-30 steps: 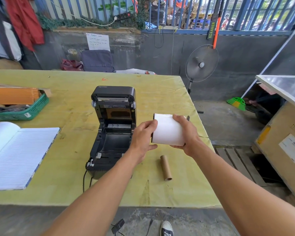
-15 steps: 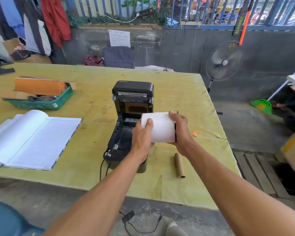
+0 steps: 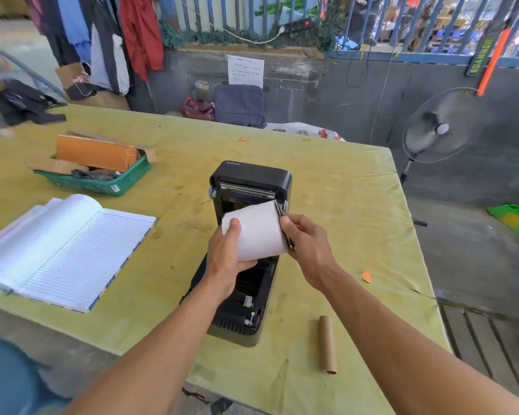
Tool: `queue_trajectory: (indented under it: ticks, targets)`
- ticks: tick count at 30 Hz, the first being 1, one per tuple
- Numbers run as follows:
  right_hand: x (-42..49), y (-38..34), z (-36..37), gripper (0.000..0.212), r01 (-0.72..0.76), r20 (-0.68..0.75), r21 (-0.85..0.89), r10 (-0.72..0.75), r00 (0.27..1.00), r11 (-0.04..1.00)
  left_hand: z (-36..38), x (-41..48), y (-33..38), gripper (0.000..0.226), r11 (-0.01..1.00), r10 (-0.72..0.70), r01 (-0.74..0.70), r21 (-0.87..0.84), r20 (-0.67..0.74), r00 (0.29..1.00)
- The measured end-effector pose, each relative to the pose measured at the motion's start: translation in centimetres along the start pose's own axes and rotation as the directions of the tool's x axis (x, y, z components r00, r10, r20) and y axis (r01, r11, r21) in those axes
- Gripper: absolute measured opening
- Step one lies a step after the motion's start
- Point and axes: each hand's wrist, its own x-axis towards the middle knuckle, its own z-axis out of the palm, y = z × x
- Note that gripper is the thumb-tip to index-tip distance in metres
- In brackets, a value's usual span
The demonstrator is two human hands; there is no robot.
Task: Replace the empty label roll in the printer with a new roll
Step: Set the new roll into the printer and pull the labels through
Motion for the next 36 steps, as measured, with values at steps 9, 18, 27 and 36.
queue_trajectory:
  ticks: [9, 18, 27, 36]
  targets:
    - [1.5, 1.1, 0.9, 0.035, -0.011, 0.045, -0.144, 0.017, 0.999, 0.990, -2.7, 3.7, -0.2, 0.031, 0.997, -0.016, 0.013, 0.081, 0.039, 0.999]
    - [0.7, 4.2, 4.0, 0.027, -0.108, -0.242, -0.142, 0.071, 0.968, 0.984, -5.6, 7.2, 0.7, 0.027, 0.948, -0.001, -0.081, 0.307, 0.258, 0.966]
    - [-1.4, 5.2, 5.8, 0.022, -0.179, -0.449, -0.172, 0.085, 0.890, 0.969, -7.1, 8.2, 0.0, 0.030, 0.928, 0.004, -0.165, 0.333, 0.433, 0.901]
    - [0.3, 6.4, 6.5, 0.026, -0.242, -0.426, -0.315, 0.091, 0.900, 0.918, -8.4, 9.2, -1.8, 0.041, 0.934, 0.010, -0.145, 0.326, 0.383, 0.924]
